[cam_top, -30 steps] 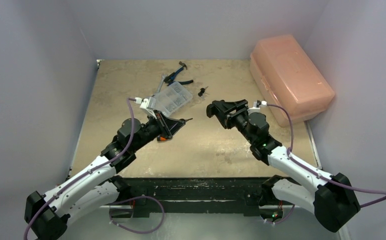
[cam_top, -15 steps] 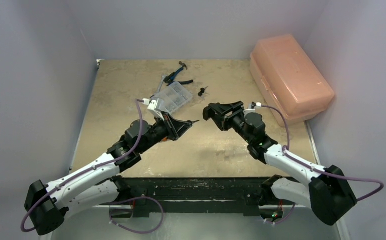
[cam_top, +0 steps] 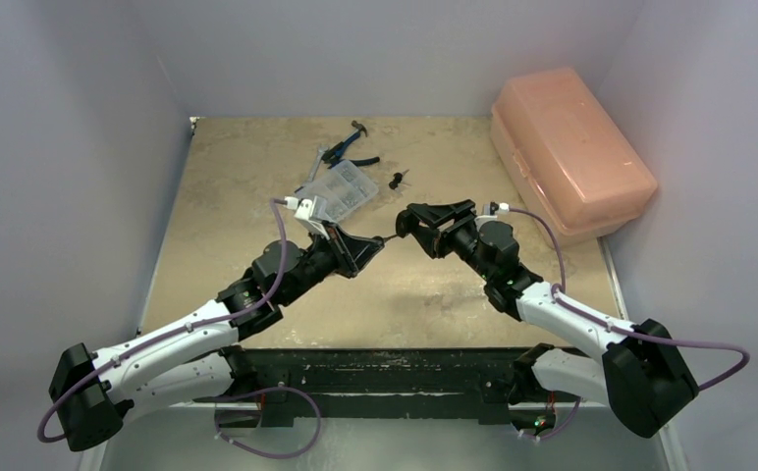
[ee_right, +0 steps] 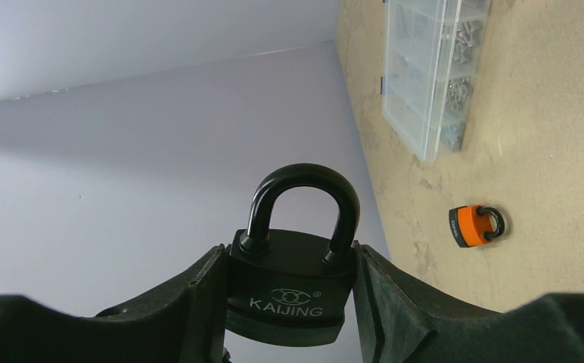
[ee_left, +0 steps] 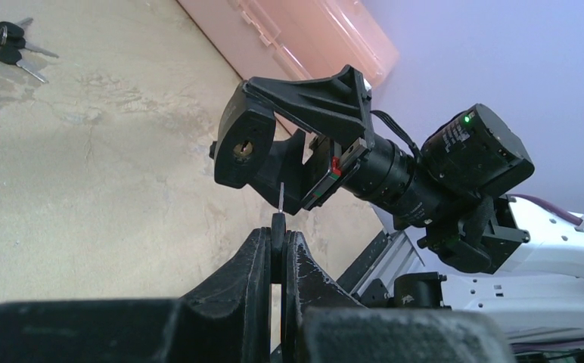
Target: Unlock with the key
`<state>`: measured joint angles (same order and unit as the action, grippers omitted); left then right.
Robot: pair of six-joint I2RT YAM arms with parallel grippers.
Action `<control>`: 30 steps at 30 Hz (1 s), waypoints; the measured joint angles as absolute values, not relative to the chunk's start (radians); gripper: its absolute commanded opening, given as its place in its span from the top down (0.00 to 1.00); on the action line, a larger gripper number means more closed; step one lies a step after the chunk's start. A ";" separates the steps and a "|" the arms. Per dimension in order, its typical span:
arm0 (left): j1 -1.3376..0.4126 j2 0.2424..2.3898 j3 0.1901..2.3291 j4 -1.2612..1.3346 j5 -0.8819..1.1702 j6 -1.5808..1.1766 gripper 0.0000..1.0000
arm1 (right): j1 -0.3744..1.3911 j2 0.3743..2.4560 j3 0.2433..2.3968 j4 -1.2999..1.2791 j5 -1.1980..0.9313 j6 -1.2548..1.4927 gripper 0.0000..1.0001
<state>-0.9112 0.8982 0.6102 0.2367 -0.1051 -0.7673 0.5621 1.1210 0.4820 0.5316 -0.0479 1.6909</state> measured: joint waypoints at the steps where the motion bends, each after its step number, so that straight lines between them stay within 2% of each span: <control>1: -0.912 0.898 0.610 0.241 -0.112 -0.767 1.00 | 0.562 1.121 0.482 0.532 -0.048 1.691 1.00; 12: -0.913 0.910 0.609 0.301 -0.170 -0.763 1.00 | 0.562 1.121 0.483 0.502 -0.046 1.692 1.00; 30: -0.919 0.987 0.590 0.391 -0.191 -0.740 1.00 | 0.562 1.090 0.543 0.306 -0.027 1.757 1.00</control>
<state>-0.9188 0.9874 0.5900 0.3912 -0.1913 -0.7403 0.5617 1.0901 0.5430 0.3058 -0.0265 1.7569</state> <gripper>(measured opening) 0.063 0.591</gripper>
